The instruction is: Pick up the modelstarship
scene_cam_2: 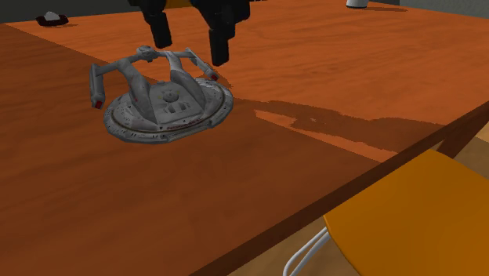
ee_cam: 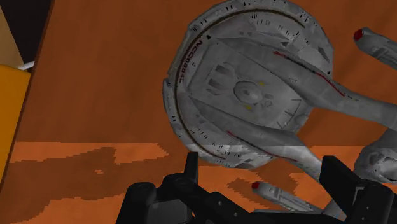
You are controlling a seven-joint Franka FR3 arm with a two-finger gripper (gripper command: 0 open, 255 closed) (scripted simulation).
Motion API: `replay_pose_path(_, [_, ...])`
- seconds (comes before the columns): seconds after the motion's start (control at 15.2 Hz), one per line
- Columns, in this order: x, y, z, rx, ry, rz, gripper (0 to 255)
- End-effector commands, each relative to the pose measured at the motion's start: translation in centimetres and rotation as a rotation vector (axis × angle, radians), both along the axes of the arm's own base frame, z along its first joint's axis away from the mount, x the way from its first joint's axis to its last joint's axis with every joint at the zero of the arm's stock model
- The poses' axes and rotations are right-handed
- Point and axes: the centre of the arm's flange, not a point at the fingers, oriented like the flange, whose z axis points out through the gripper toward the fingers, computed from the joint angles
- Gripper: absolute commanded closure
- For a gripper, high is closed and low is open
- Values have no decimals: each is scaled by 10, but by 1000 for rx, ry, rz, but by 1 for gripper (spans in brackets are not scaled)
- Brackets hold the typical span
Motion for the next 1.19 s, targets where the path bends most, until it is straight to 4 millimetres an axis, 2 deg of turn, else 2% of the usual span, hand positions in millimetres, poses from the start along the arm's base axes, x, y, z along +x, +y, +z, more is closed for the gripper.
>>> replay_pose_path(0.0, [4, 27, 6, 9, 13, -40, 0])
replay_pose_path(0.4, [26, 100, 18, 32, 50, -147, 0])
replay_pose_path(0.46, [27, 103, 19, 33, 51, -152, 0])
replay_pose_path(0.92, [27, 103, -21, 33, 51, -152, 0])
replay_pose_path(1.06, [27, 103, -21, 33, 51, -152, 0])
replay_pose_path(1.12, [27, 103, -22, 33, 51, -152, 255])
